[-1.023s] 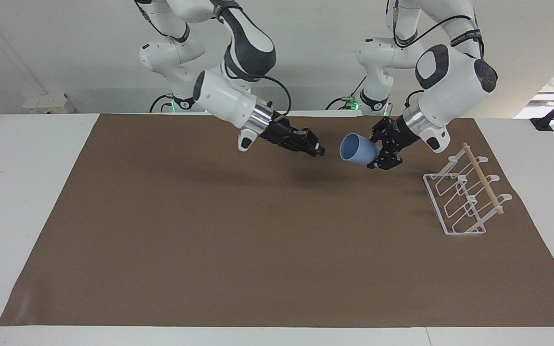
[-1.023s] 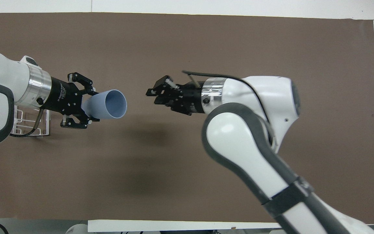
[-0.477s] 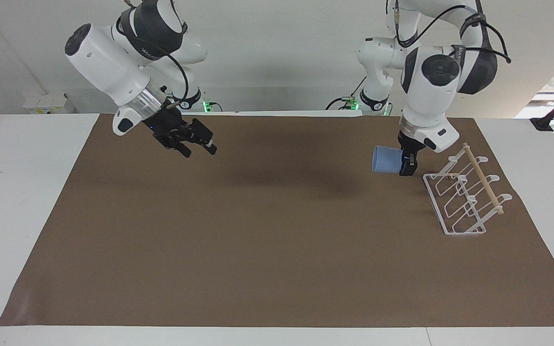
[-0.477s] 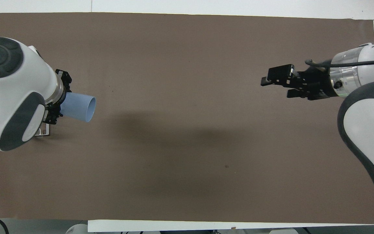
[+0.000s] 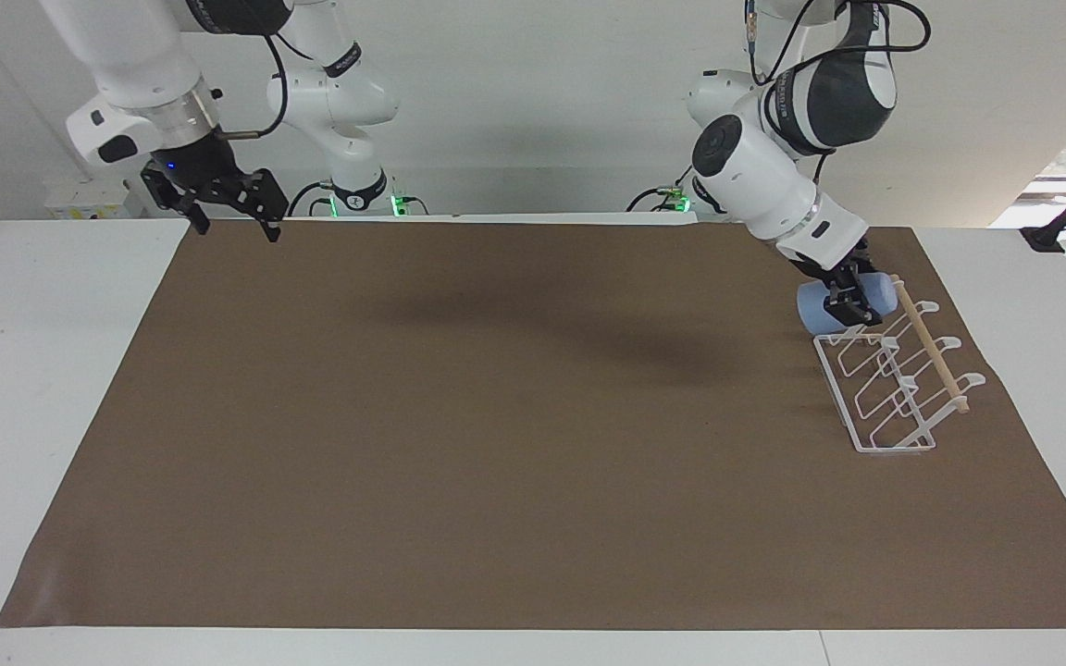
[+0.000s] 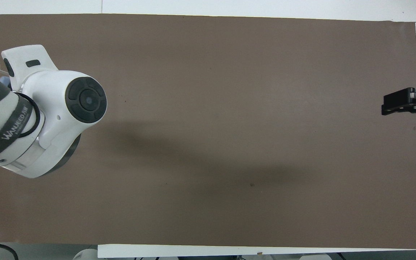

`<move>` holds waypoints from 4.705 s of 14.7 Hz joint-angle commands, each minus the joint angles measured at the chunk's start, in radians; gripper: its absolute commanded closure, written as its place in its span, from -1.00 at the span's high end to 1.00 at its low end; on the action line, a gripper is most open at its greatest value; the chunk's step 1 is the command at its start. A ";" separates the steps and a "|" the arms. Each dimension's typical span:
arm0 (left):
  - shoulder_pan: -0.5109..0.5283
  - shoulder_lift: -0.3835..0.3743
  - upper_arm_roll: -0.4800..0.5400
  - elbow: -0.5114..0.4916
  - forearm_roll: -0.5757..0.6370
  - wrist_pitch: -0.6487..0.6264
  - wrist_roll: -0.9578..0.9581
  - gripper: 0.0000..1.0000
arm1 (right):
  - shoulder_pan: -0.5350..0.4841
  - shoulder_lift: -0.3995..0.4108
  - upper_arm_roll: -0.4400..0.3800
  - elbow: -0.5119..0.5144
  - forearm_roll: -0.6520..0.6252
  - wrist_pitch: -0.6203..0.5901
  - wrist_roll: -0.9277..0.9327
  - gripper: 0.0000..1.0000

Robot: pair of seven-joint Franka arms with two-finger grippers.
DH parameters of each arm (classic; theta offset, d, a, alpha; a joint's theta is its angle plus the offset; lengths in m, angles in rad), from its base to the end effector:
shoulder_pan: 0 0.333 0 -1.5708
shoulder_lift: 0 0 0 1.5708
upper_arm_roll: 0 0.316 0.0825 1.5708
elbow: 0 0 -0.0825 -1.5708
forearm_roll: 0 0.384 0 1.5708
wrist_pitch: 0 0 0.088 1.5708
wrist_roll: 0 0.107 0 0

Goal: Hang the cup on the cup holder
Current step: 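Move the held cup with the left gripper over the rack pegs, then lower the cup onto the rack peg with the left gripper, then open the left gripper and draw it back from the cup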

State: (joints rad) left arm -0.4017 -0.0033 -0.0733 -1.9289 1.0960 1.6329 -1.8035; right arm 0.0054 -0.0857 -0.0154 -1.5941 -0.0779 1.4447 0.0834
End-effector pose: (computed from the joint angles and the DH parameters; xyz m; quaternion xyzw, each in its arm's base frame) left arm 0.5238 -0.1681 0.5170 -0.7313 -0.4357 -0.4110 0.3263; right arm 0.5141 -0.0146 0.6491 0.9975 -0.0502 -0.0304 0.0392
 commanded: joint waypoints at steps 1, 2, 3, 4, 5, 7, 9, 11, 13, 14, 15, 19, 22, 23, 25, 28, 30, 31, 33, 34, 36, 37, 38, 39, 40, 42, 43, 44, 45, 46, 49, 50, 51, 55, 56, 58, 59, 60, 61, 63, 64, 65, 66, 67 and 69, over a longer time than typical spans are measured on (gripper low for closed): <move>0.001 0.028 0.010 -0.016 0.235 -0.062 -0.022 -1.00 | -0.033 0.030 -0.003 0.061 -0.023 -0.090 -0.060 1.00; 0.026 0.048 0.010 -0.007 0.290 -0.079 -0.022 -1.00 | -0.041 0.035 -0.001 0.060 -0.016 -0.093 -0.076 1.00; 0.046 0.060 0.010 -0.005 0.330 -0.077 -0.022 -1.00 | -0.035 0.038 0.008 0.066 -0.022 -0.096 -0.082 1.00; 0.064 0.086 0.013 0.002 0.394 -0.074 -0.022 -1.00 | -0.036 0.044 0.017 0.081 -0.025 -0.102 -0.082 1.00; 0.087 0.132 0.012 0.027 0.453 -0.085 -0.030 -1.00 | -0.039 0.056 0.020 0.109 -0.022 -0.121 -0.082 1.00; 0.096 0.218 0.014 0.064 0.492 -0.111 -0.110 -1.00 | -0.038 0.078 0.018 0.125 -0.017 -0.119 -0.080 1.00; 0.086 0.279 0.010 0.070 0.509 -0.160 -0.184 -1.00 | -0.045 0.070 0.018 0.108 0.009 -0.119 -0.080 1.00; 0.075 0.324 0.009 0.093 0.502 -0.188 -0.227 -1.00 | -0.036 0.055 0.020 0.089 0.020 -0.119 -0.077 1.00; 0.069 0.341 0.010 0.091 0.502 -0.194 -0.269 -1.00 | -0.038 0.043 0.020 0.065 0.021 -0.124 -0.079 1.00; 0.067 0.347 0.009 0.088 0.502 -0.208 -0.293 -1.00 | -0.041 0.037 0.020 0.057 0.021 -0.124 -0.079 1.00; 0.051 0.358 0.007 0.088 0.498 -0.214 -0.316 -1.00 | -0.045 0.037 0.020 0.057 0.021 -0.125 -0.079 1.00; 0.041 0.367 0.009 0.057 0.493 -0.234 -0.367 -1.00 | -0.044 0.037 0.020 0.057 0.021 -0.125 -0.079 1.00; 0.052 0.356 0.007 0.015 0.493 -0.223 -0.375 -0.98 | -0.042 0.037 0.020 0.057 0.021 -0.125 -0.079 1.00; 0.069 0.358 0.007 0.011 0.496 -0.223 -0.391 -0.98 | -0.042 0.037 0.020 0.057 0.021 -0.125 -0.079 1.00; 0.072 0.359 0.006 0.010 0.493 -0.206 -0.401 -0.98 | -0.042 0.037 0.020 0.057 0.021 -0.125 -0.079 1.00; 0.064 0.358 0.000 -0.010 0.440 -0.193 -0.435 -0.98 | -0.042 0.037 0.020 0.057 0.021 -0.124 -0.079 1.00; 0.067 0.356 0.000 -0.019 0.392 -0.165 -0.464 -0.98 | -0.042 0.037 0.020 0.057 0.021 -0.125 -0.079 1.00; 0.072 0.356 0.000 -0.039 0.390 -0.157 -0.499 -0.98 | -0.042 0.037 0.020 0.057 0.021 -0.125 -0.079 1.00; 0.078 0.368 0.000 -0.056 0.392 -0.157 -0.522 -0.98 | -0.042 0.037 0.020 0.057 0.021 -0.124 -0.079 1.00; 0.080 0.377 0.000 -0.056 0.390 -0.157 -0.524 -0.96 | -0.042 0.037 0.020 0.057 0.021 -0.125 -0.079 1.00; 0.084 0.384 0.000 -0.048 0.375 -0.150 -0.516 -0.06 | -0.042 0.037 0.020 0.057 0.021 -0.125 -0.079 1.00; 0.101 0.388 0.000 -0.038 0.358 -0.140 -0.508 0.88 | -0.042 0.037 0.020 0.057 0.021 -0.125 -0.079 1.00; 0.112 0.394 0.000 -0.018 0.355 -0.131 -0.496 1.00 | -0.042 0.037 0.020 0.057 0.021 -0.125 -0.079 1.00; 0.106 0.405 0.000 -0.003 0.355 -0.127 -0.488 1.00 | -0.042 0.037 0.020 0.057 0.021 -0.125 -0.079 1.00; 0.097 0.410 0.000 0.011 0.354 -0.125 -0.487 1.00 | -0.042 0.037 0.020 0.057 0.021 -0.125 -0.079 1.00; 0.057 0.413 -0.002 0.083 0.284 -0.128 -0.484 1.00 | -0.042 0.037 0.020 0.057 0.021 -0.125 -0.079 1.00; 0.054 0.411 0.000 0.115 0.200 -0.137 -0.482 1.00 | -0.042 0.037 0.020 0.057 0.021 -0.125 -0.079 1.00; 0.054 0.408 0.001 0.132 0.159 -0.137 -0.473 1.00 | -0.042 0.037 0.020 0.057 0.021 -0.125 -0.079 1.00; 0.054 0.408 0.001 0.145 0.157 -0.148 -0.449 1.00 | -0.042 0.037 0.020 0.057 0.021 -0.125 -0.079 1.00; 0.054 0.411 0.004 0.181 0.147 -0.165 -0.417 0.99 | -0.042 0.037 0.020 0.057 0.021 -0.125 -0.079 1.00; 0.070 0.315 0.000 0.223 0.023 -0.160 -0.200 0.99 | -0.042 0.037 0.020 0.057 0.021 -0.125 -0.079 1.00; 0.072 0.266 0.003 0.223 -0.066 -0.159 -0.068 0.99 | -0.042 0.037 0.020 0.057 0.021 -0.125 -0.077 1.00; 0.078 0.209 0.007 0.217 -0.134 -0.165 0.046 0.99 | -0.042 0.037 0.020 0.057 0.021 -0.125 -0.079 1.00; 0.135 0.053 0.009 0.197 -0.304 -0.176 0.440 0.99 | -0.042 0.037 0.020 0.057 0.021 -0.125 -0.079 1.00; 0.158 0.016 0.009 0.194 -0.368 -0.176 0.543 0.99 | -0.042 0.037 0.020 0.057 0.021 -0.125 -0.077 1.00; 0.173 -0.018 0.009 0.156 -0.410 -0.170 0.802 0.99 | -0.042 0.037 0.020 0.057 0.021 -0.124 -0.079 1.00; 0.173 -0.026 0.009 0.154 -0.460 -0.163 0.891 0.99 | -0.042 0.037 0.020 0.057 0.021 -0.125 -0.079 1.00; 0.173 -0.024 0.012 0.166 -0.534 -0.157 0.983 0.99 | -0.042 0.037 0.020 0.057 0.021 -0.125 -0.077 1.00; 0.185 -0.021 0.015 0.175 -0.574 -0.171 1.116 0.99 | -0.042 0.037 0.020 0.057 0.021 -0.125 -0.079 1.00; 0.233 -0.027 0.015 0.180 -0.676 -0.246 1.269 1.00 | -0.042 0.037 0.020 0.057 0.021 -0.125 -0.079 1.00; 0.268 -0.030 0.017 0.189 -0.777 -0.231 1.294 1.00 | -0.042 0.037 0.020 0.057 0.021 -0.125 -0.079 1.00; 0.291 -0.032 0.017 0.212 -0.860 -0.213 1.322 1.00 | -0.042 0.037 0.020 0.057 0.021 -0.125 -0.079 1.00; 0.294 -0.037 0.017 0.217 -0.914 -0.206 1.373 0.99 | -0.042 0.037 0.020 0.057 0.021 -0.125 -0.079 1.00; 0.294 -0.049 0.015 0.220 -0.936 -0.188 1.451 1.00 | -0.042 0.037 0.020 0.057 0.021 -0.125 -0.079 1.00; 0.296 -0.053 0.018 0.232 -0.950 -0.119 1.571 0.99 | -0.042 0.037 0.020 0.057 0.021 -0.125 -0.079 1.00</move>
State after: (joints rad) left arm -0.1092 -0.0317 -0.0550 -1.7015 0.1804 1.4616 -0.3406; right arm -0.0208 -0.0302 -0.0031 -1.5175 -0.0766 1.3245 0.0231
